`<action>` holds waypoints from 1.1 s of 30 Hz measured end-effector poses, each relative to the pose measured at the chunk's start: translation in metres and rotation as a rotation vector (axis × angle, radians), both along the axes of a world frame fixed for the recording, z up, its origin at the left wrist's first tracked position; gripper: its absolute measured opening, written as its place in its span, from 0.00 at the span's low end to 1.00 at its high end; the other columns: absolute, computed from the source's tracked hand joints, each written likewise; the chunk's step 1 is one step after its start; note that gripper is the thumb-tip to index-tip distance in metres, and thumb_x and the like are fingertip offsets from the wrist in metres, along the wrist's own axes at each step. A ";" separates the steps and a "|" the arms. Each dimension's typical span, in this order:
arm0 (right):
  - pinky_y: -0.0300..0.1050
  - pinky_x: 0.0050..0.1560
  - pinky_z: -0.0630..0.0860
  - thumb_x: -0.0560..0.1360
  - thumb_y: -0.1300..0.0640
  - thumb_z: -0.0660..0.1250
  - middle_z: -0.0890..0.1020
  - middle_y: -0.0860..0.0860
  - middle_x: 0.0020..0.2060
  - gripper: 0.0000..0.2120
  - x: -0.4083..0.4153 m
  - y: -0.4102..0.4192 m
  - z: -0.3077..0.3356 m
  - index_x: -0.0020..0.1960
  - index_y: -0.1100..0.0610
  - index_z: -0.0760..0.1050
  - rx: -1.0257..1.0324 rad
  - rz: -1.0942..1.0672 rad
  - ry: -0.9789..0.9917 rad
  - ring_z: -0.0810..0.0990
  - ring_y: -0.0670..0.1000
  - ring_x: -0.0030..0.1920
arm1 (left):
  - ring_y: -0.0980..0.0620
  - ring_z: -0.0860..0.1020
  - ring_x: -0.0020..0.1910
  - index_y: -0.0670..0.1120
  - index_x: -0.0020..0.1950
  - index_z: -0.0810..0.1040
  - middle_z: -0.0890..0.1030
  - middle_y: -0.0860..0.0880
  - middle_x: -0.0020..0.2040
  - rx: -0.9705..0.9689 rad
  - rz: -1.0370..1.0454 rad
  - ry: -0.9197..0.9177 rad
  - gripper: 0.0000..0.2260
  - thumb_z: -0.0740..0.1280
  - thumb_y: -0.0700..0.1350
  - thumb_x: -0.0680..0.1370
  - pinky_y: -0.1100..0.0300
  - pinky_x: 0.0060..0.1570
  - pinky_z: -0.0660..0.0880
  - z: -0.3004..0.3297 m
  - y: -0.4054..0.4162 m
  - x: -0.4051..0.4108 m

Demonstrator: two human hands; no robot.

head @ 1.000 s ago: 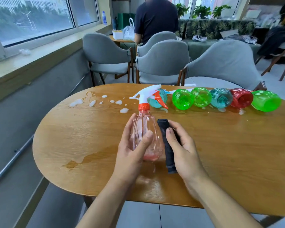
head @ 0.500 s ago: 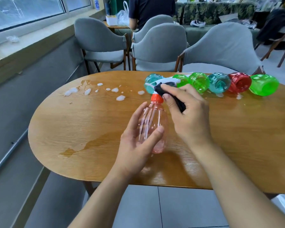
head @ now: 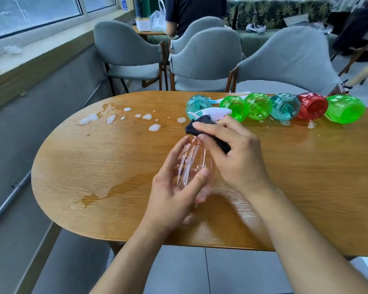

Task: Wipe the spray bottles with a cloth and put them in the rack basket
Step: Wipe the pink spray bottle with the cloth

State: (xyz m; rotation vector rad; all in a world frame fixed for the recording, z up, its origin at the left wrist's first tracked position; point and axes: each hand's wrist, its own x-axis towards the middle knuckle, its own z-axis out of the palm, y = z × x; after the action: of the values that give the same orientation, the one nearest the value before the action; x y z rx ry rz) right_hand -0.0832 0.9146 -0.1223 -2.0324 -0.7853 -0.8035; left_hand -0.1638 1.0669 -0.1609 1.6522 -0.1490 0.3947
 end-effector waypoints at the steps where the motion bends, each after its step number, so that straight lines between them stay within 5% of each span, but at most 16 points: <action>1: 0.49 0.49 0.80 0.83 0.53 0.70 0.81 0.48 0.48 0.12 0.001 -0.002 0.000 0.65 0.52 0.84 0.018 -0.036 -0.006 0.80 0.48 0.48 | 0.59 0.80 0.68 0.54 0.80 0.70 0.80 0.63 0.69 -0.007 -0.011 0.002 0.31 0.76 0.46 0.79 0.68 0.61 0.77 0.000 0.000 0.000; 5: 0.38 0.51 0.78 0.83 0.54 0.69 0.81 0.46 0.52 0.13 0.006 -0.011 0.005 0.67 0.53 0.83 0.141 -0.198 0.023 0.80 0.44 0.51 | 0.57 0.81 0.66 0.56 0.80 0.69 0.81 0.62 0.68 -0.011 -0.055 0.014 0.31 0.75 0.46 0.79 0.61 0.63 0.80 0.002 -0.006 -0.002; 10: 0.50 0.50 0.80 0.82 0.54 0.71 0.81 0.50 0.48 0.13 -0.001 -0.004 0.002 0.65 0.51 0.84 0.016 0.019 0.058 0.81 0.49 0.48 | 0.60 0.80 0.66 0.54 0.80 0.70 0.81 0.62 0.67 -0.008 -0.009 0.001 0.31 0.74 0.47 0.78 0.69 0.59 0.77 0.004 -0.004 -0.002; 12: 0.46 0.51 0.80 0.83 0.53 0.70 0.82 0.49 0.50 0.13 0.001 -0.008 0.004 0.66 0.51 0.84 0.095 -0.092 0.038 0.81 0.47 0.50 | 0.58 0.82 0.64 0.56 0.80 0.70 0.82 0.59 0.66 -0.046 -0.046 0.011 0.32 0.74 0.47 0.77 0.67 0.53 0.81 0.006 -0.006 -0.004; 15: 0.37 0.50 0.77 0.83 0.54 0.70 0.81 0.47 0.50 0.13 0.003 -0.014 0.007 0.67 0.52 0.83 0.175 -0.207 0.045 0.79 0.43 0.50 | 0.56 0.82 0.65 0.58 0.80 0.69 0.81 0.60 0.67 -0.038 -0.069 0.008 0.31 0.75 0.47 0.79 0.63 0.58 0.81 0.004 -0.009 -0.005; 19: 0.47 0.50 0.79 0.82 0.55 0.71 0.82 0.49 0.48 0.13 -0.003 -0.005 0.004 0.66 0.52 0.84 0.062 0.036 0.094 0.81 0.46 0.49 | 0.58 0.80 0.68 0.57 0.80 0.70 0.80 0.62 0.68 -0.023 -0.015 0.004 0.31 0.75 0.48 0.79 0.66 0.62 0.77 0.002 -0.004 -0.001; 25: 0.41 0.47 0.79 0.83 0.54 0.70 0.81 0.47 0.50 0.14 0.001 -0.010 0.006 0.67 0.52 0.83 0.162 -0.200 0.048 0.79 0.44 0.49 | 0.53 0.81 0.68 0.60 0.80 0.69 0.81 0.58 0.69 -0.042 -0.060 0.017 0.31 0.75 0.48 0.78 0.56 0.65 0.80 0.002 -0.005 -0.002; 29: 0.49 0.51 0.79 0.81 0.55 0.72 0.81 0.49 0.47 0.13 -0.003 -0.001 0.003 0.65 0.51 0.85 0.075 0.060 0.111 0.81 0.48 0.49 | 0.57 0.80 0.68 0.58 0.80 0.70 0.81 0.60 0.69 -0.030 -0.006 0.014 0.31 0.75 0.49 0.78 0.61 0.64 0.79 0.001 -0.001 0.000; 33: 0.41 0.49 0.79 0.83 0.53 0.70 0.81 0.47 0.50 0.14 -0.002 -0.005 0.004 0.67 0.51 0.83 0.215 -0.173 0.084 0.81 0.45 0.50 | 0.55 0.81 0.67 0.59 0.80 0.70 0.81 0.59 0.68 -0.035 -0.042 0.015 0.31 0.76 0.48 0.78 0.64 0.59 0.80 0.004 -0.004 -0.003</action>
State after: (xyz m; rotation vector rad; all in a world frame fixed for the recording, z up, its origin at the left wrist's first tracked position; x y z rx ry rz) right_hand -0.0850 0.9096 -0.1183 -1.9439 -0.4599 -0.8545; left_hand -0.1664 1.0631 -0.1573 1.6149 -0.1647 0.3506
